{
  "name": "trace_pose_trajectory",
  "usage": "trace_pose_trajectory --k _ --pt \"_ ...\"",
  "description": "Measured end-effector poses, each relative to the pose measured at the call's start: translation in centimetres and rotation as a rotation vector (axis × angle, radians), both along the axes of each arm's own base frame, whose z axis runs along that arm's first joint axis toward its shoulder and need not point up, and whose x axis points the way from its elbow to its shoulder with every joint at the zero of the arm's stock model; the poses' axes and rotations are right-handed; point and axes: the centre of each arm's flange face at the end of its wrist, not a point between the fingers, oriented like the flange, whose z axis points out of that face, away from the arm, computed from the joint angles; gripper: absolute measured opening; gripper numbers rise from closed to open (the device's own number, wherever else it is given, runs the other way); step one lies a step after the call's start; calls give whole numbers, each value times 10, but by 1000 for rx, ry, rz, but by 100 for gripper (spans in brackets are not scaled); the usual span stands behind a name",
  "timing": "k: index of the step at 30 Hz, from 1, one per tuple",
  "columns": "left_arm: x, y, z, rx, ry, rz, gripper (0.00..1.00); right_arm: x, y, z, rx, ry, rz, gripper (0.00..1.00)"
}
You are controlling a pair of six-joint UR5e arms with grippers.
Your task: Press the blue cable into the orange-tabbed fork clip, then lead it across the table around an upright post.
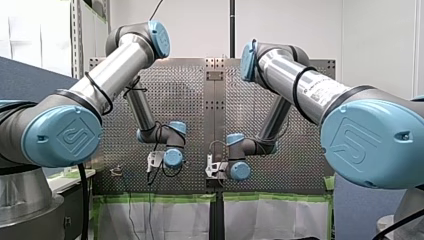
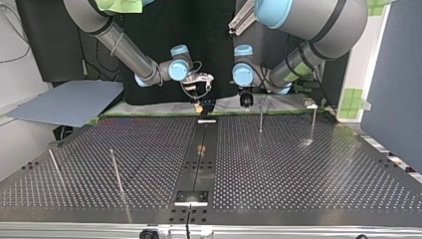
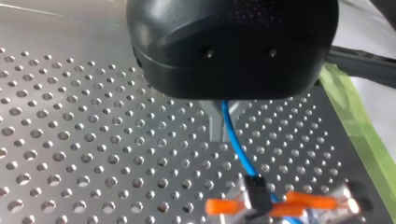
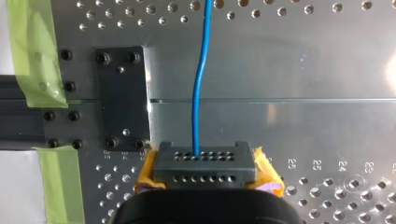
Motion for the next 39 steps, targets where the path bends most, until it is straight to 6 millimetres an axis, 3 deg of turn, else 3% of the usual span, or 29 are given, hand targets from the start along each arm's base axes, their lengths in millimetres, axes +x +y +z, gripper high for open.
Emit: trace_pose_trajectory --k 19,25,39 --pt "-4 -11 7 46 18 -12 2 -5 -3 4 7 28 -20 0" --pt "-7 -22 34 47 7 -24 2 -6 -9 31 0 28 -30 0" --pt "-20 -48 111 -18 -62 -59 2 -4 -14 119 -22 9 -32 0"
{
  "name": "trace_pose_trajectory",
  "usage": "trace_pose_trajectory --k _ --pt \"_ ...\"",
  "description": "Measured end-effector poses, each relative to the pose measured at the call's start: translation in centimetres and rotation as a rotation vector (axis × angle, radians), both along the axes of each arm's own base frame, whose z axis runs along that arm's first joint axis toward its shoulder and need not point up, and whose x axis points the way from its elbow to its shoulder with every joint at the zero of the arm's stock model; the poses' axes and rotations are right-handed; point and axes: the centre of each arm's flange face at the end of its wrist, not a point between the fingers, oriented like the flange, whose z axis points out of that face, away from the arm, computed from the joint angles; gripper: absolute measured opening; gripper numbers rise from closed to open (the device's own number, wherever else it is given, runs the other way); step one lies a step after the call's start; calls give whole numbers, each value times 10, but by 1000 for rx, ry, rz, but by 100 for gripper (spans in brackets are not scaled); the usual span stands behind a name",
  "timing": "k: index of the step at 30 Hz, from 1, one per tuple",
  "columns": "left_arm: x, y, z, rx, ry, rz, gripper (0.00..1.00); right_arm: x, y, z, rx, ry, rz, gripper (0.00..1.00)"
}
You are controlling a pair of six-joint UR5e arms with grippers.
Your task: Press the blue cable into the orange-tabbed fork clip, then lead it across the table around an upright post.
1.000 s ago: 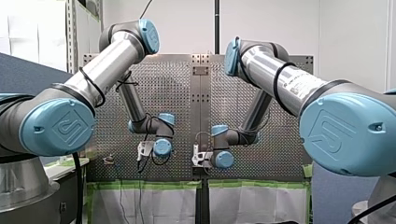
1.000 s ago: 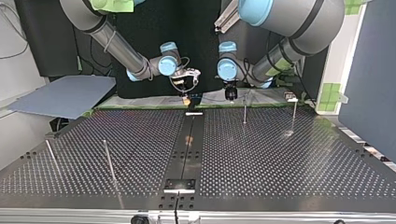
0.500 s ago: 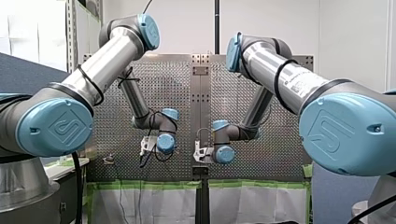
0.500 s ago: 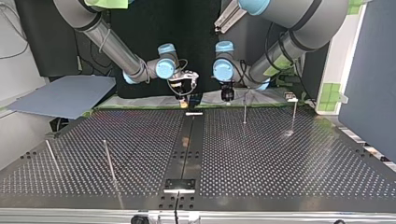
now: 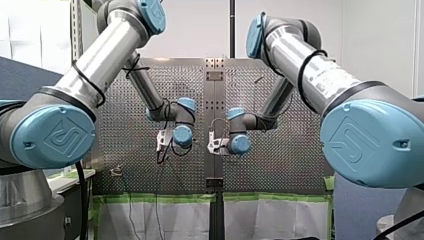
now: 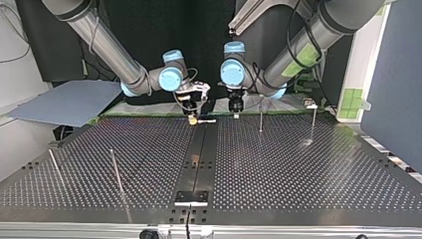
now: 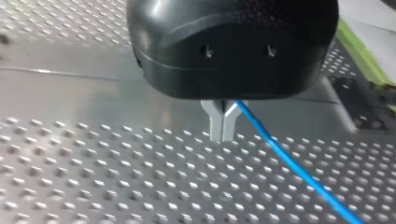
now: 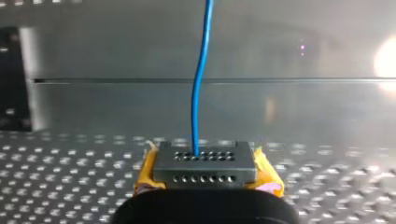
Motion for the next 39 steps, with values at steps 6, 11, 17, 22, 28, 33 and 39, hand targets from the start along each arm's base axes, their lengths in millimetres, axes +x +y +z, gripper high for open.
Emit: trace_pose_trajectory --k 6,11,17,22,28,33,39 --pt "-3 -4 32 -24 -33 -6 2 2 -2 38 -35 -27 2 0" --pt "-4 -4 56 -45 -68 -7 2 2 -3 78 -73 -61 1 0" --pt "0 -8 100 -76 -120 13 2 2 -3 118 -116 -91 0 0" --pt "2 -13 147 -101 -167 23 2 -1 -1 148 -140 -107 -2 0" --pt "-3 -17 194 -128 -206 17 2 -6 2 192 -181 -142 -5 0" --pt "-3 -20 209 -140 -220 14 2 -11 5 228 -216 -166 -8 0" --pt "0 -23 218 -146 -230 11 2 -17 11 271 -261 -195 -10 0"
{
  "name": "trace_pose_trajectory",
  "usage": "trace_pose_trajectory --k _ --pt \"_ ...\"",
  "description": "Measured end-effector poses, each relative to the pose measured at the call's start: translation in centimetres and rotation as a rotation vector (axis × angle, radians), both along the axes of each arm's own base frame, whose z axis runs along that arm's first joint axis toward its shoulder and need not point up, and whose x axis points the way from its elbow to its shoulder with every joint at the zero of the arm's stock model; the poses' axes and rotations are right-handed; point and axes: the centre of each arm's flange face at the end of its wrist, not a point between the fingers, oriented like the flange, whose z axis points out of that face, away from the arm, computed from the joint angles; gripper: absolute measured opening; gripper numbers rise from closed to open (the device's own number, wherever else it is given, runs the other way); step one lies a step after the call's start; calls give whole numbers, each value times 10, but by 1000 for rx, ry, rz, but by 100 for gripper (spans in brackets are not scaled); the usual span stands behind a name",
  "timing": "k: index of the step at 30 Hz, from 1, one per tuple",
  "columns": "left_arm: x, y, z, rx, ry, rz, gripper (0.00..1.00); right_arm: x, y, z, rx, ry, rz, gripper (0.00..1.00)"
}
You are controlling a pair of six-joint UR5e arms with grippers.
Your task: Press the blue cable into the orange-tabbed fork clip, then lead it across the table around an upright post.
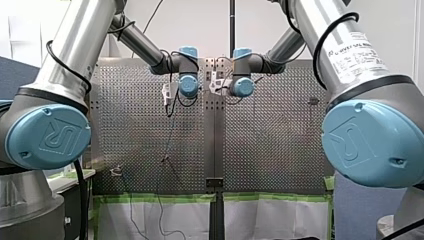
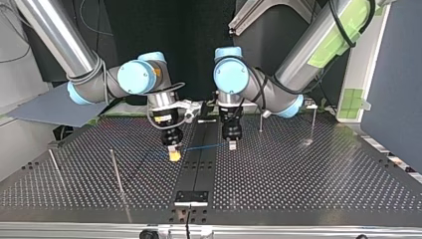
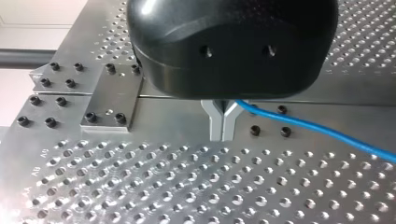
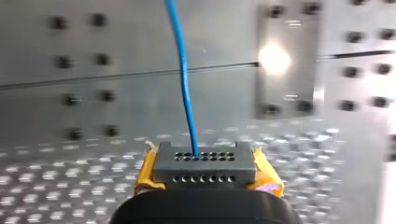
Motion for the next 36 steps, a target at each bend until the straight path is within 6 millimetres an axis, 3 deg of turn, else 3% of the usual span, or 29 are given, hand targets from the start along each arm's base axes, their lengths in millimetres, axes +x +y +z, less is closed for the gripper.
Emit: trace_pose_trajectory --k 11,17,28,36 --pt "6 -10 29 -14 -14 -15 2 -20 11 72 -70 -51 -19 0" --pt "10 -14 46 -27 -24 -23 2 -33 16 100 -96 -72 -46 0" --pt "19 -25 85 -82 -59 -76 2 -45 11 104 -80 -67 -91 0" --pt "23 -35 100 -121 -83 -155 2 -57 4 106 -71 -62 -121 0"
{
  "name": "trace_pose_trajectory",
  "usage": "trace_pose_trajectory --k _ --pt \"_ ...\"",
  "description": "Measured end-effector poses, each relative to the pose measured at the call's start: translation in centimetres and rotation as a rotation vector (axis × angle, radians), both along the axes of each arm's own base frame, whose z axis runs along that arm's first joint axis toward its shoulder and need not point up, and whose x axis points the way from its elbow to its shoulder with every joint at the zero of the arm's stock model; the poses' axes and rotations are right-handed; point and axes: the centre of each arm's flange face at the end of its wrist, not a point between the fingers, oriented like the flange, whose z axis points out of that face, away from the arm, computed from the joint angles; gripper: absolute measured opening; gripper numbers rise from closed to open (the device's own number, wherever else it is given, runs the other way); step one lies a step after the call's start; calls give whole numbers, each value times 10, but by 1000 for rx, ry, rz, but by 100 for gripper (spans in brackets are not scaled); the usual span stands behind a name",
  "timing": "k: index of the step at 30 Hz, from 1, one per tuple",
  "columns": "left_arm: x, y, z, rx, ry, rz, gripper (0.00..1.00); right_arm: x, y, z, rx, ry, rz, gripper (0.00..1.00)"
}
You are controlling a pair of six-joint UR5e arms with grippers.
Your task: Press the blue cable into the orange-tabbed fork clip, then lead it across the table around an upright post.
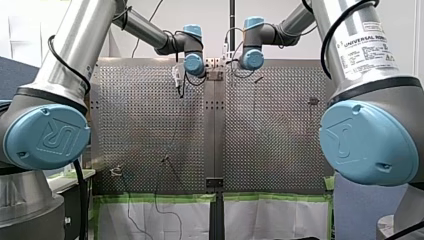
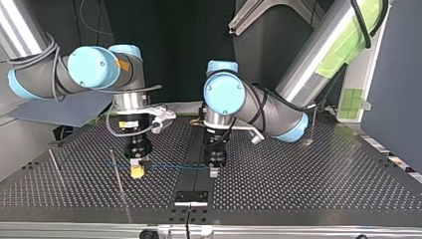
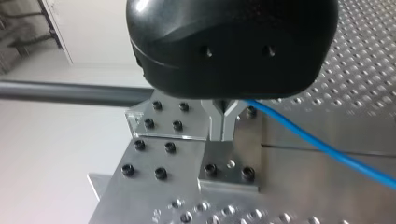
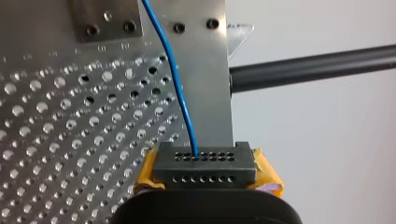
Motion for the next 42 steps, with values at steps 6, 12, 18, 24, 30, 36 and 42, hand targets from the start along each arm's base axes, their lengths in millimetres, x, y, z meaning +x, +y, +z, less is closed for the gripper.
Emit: trace_pose_trajectory --k 6,12,18,24,30,36,42 --pt "5 -8 7 -4 0 -41 2 -10 -7 1 7 3 -23 0" --pt "8 -12 24 -31 -21 -66 2 -23 -14 8 3 -1 -47 0" --pt "9 -17 32 -47 -30 -92 2 -36 -21 11 8 0 -71 0" --pt "14 -31 22 -33 -1 -110 2 -50 -29 13 14 -1 -101 0" --pt "17 -45 26 -46 -9 -135 2 -62 -37 14 20 1 -128 0" --pt "14 -53 44 -64 -31 -144 2 -74 -45 14 23 -1 -150 0" --pt "16 -58 46 -67 -32 -153 2 -86 -51 16 27 -2 -169 0"
